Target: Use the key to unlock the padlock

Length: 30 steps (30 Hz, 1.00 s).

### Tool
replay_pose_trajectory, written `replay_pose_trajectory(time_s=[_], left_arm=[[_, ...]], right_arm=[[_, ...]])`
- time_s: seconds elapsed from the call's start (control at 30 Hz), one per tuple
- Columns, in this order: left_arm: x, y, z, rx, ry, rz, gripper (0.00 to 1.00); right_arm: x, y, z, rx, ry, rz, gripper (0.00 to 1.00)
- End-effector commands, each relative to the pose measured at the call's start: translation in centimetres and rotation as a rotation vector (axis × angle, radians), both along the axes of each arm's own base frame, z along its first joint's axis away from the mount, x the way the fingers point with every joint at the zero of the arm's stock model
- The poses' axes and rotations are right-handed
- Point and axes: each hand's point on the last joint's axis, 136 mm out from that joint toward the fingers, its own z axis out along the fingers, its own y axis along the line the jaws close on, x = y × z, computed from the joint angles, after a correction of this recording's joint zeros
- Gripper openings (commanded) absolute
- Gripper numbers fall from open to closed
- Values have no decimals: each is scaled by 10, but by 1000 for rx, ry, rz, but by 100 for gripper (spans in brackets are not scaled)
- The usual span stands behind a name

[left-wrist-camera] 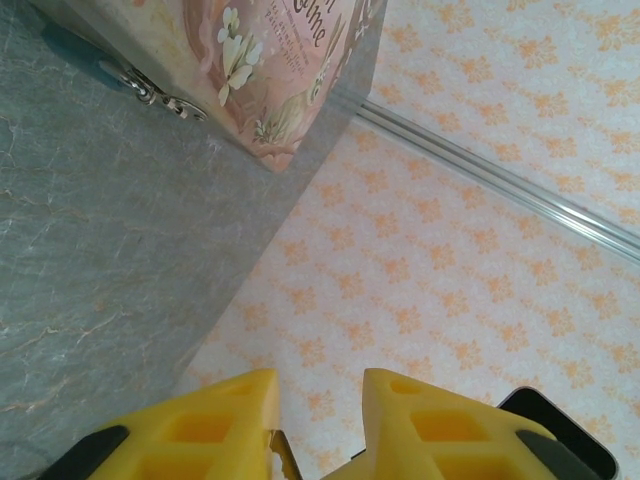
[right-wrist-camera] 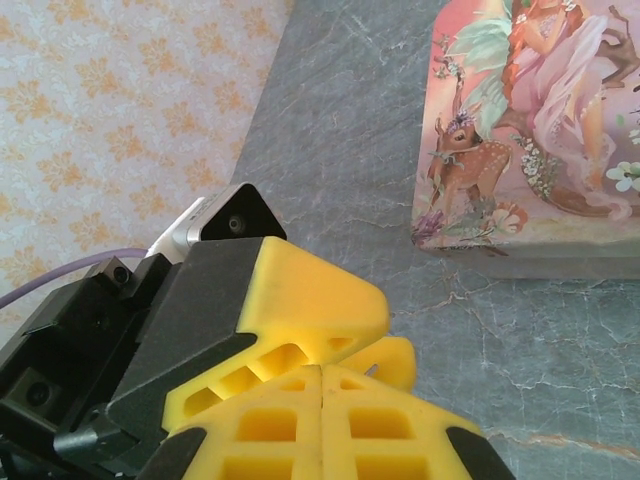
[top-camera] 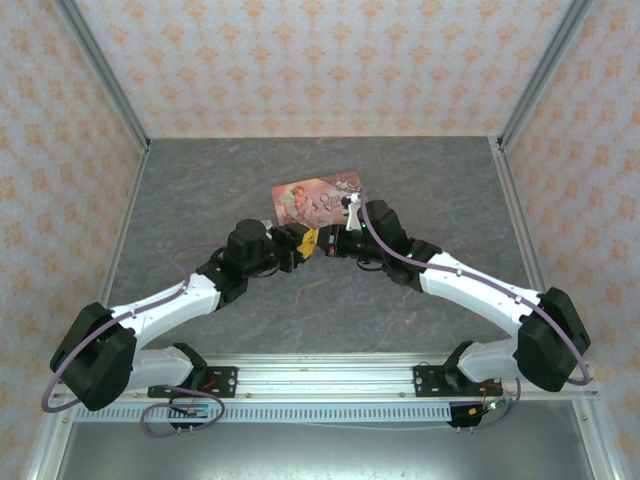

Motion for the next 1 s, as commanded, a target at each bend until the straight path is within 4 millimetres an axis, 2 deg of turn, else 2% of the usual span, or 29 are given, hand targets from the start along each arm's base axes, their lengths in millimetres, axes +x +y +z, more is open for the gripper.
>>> replay_pose_trajectory(time_s=[0.0,0.37,0.47,0.57,0.73,0.77,0.87,0.97], left_arm=[[-4,2,-8,13,20,9,24],[-5,3,-9,23,23,7,6],[-4,3,-8,47,8,-3,1],[-3,4,-1,113,-43,-20,0],[10,19,34,339,-262,-17,0],[12,22,46,373,-323,-10,0],[18,26,83,442,-507,6,0],[19,25,126,483,-720,11,0]], right_arm=[[0,-5,6,12,-17,-20,0],[0,-7,8,21,-19,-30,0],[-1,-8,11,35,-27,-30,7],[-3,-11,16,52,-40,-31,18],[-2,-21,24,132,-62,-35,34],[-5,-26,38,192,-85,-34,36],[-6,-33,58,313,-123,-32,42],[-13,-32,79,386,-174,8,46]])
